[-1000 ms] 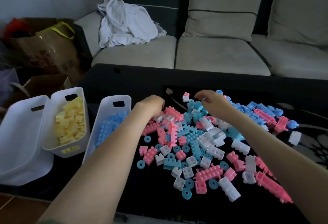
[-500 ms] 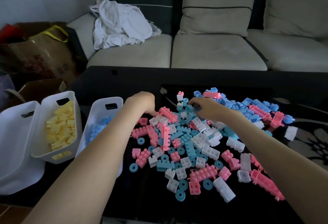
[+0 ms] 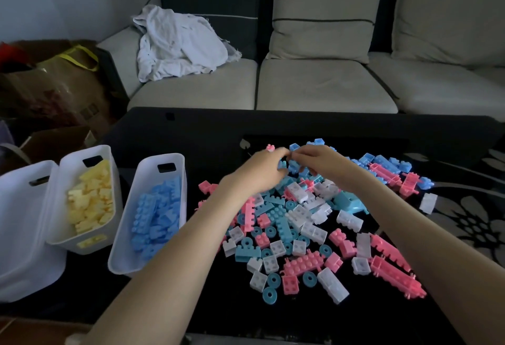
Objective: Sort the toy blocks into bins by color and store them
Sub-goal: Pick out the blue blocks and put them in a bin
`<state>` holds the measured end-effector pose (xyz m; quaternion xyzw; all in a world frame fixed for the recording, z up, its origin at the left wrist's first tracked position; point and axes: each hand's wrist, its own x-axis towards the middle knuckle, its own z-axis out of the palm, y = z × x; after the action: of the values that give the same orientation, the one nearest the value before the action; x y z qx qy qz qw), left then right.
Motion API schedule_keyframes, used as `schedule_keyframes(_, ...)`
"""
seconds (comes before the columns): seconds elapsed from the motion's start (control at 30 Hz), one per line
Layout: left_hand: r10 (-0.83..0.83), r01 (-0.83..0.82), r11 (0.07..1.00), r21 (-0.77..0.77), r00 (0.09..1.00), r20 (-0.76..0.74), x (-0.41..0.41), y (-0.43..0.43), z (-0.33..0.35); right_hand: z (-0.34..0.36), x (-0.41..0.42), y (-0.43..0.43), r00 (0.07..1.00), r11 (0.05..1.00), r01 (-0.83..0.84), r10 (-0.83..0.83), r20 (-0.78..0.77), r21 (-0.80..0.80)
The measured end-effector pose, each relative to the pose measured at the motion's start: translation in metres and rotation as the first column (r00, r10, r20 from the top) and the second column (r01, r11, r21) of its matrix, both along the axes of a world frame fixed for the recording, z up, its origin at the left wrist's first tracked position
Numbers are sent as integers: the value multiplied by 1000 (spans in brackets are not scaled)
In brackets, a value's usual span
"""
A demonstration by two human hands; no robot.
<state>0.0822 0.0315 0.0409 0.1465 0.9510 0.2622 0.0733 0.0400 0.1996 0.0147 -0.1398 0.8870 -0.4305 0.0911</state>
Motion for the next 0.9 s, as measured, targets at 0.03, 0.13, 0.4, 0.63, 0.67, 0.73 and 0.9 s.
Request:
schedule_keyframes(0.03, -7, 7, 1000, 12, 1000, -4, 3, 2, -2, 2, 3, -1, 1000, 1000, 5, -4, 22, -24)
schedule_keyframes(0.13, 9, -7, 998, 60, 999, -42, 14, 5, -1, 7, 13, -3, 998, 999, 17, -15, 60, -44)
schedule_keyframes(0.4, 110, -108, 992, 61, 994, -23, 34, -13, 11, 19, 32, -25, 993, 996, 48, -40, 114, -69)
schedule_keyframes(0.63, 243, -244, 964, 108, 970, 24, 53, -44, 4, 15, 25, -43, 988, 987, 121, -130, 80, 101)
schedule_keyframes(0.67, 260, -262, 960, 96, 965, 32, 53, -46, 4, 14, 25, -44, 988, 984, 140, -146, 50, 111)
schedule_keyframes(0.73, 286, -288, 954, 81, 957, 40, 54, -50, 8, 13, 27, -50, 986, 981, 166, -168, 11, 97)
schedule_keyframes(0.9, 337, -315, 932, -181, 936, 103, 61, -83, 38, 33, 42, -92, 993, 998, 52, -49, -110, 23)
